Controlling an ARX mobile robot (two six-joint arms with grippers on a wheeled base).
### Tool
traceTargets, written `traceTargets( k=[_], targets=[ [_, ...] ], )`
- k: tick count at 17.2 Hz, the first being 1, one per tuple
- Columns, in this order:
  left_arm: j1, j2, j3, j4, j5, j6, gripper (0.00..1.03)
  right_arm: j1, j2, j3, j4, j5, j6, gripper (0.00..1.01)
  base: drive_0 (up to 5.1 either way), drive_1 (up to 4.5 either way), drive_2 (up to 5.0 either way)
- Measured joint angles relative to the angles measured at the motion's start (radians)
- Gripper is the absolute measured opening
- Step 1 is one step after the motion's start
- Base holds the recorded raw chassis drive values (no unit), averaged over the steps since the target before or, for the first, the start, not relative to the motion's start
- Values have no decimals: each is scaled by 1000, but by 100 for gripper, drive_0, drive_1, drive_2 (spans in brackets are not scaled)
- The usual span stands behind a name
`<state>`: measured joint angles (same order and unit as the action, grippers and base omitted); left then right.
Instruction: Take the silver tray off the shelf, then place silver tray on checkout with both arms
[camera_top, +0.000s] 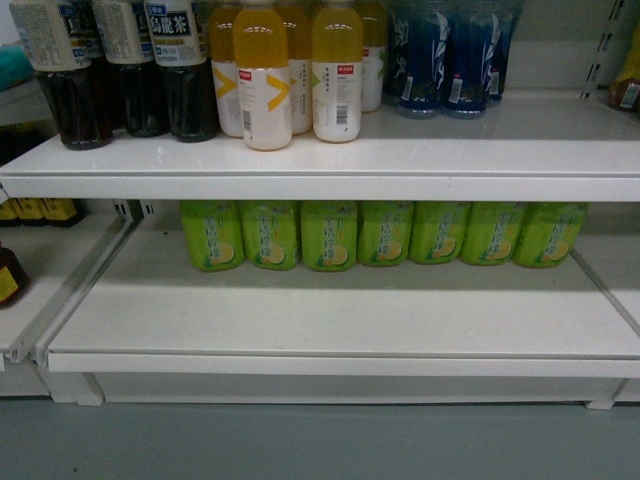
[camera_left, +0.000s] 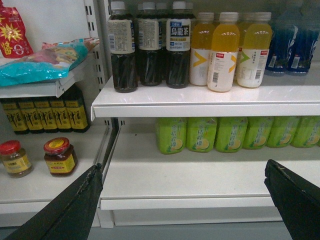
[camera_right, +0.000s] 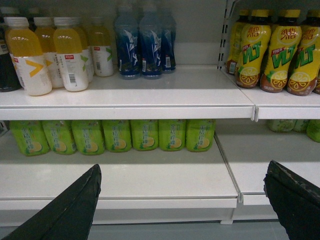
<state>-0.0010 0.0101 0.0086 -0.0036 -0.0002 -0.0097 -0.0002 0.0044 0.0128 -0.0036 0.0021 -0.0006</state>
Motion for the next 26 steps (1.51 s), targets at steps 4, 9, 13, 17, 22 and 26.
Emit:
traceTargets(
  k=[4, 9, 13, 17, 22, 26],
  targets=[
    [0, 0, 0, 0, 0, 0, 98, 0, 0, 0, 0, 0, 0, 98, 0, 0, 0],
    [0, 0, 0, 0, 0, 0, 98, 0, 0, 0, 0, 0, 0, 98, 0, 0, 0],
    [0, 0, 0, 0, 0, 0, 98, 0, 0, 0, 0, 0, 0, 98, 0, 0, 0],
    [0, 0, 0, 0, 0, 0, 98, 0, 0, 0, 0, 0, 0, 98, 0, 0, 0],
    [0, 0, 0, 0, 0, 0, 98, 0, 0, 0, 0, 0, 0, 98, 0, 0, 0],
    [0, 0, 0, -2, 0, 0, 98, 0, 0, 0, -2, 0, 0, 98, 0, 0, 0]
  ],
)
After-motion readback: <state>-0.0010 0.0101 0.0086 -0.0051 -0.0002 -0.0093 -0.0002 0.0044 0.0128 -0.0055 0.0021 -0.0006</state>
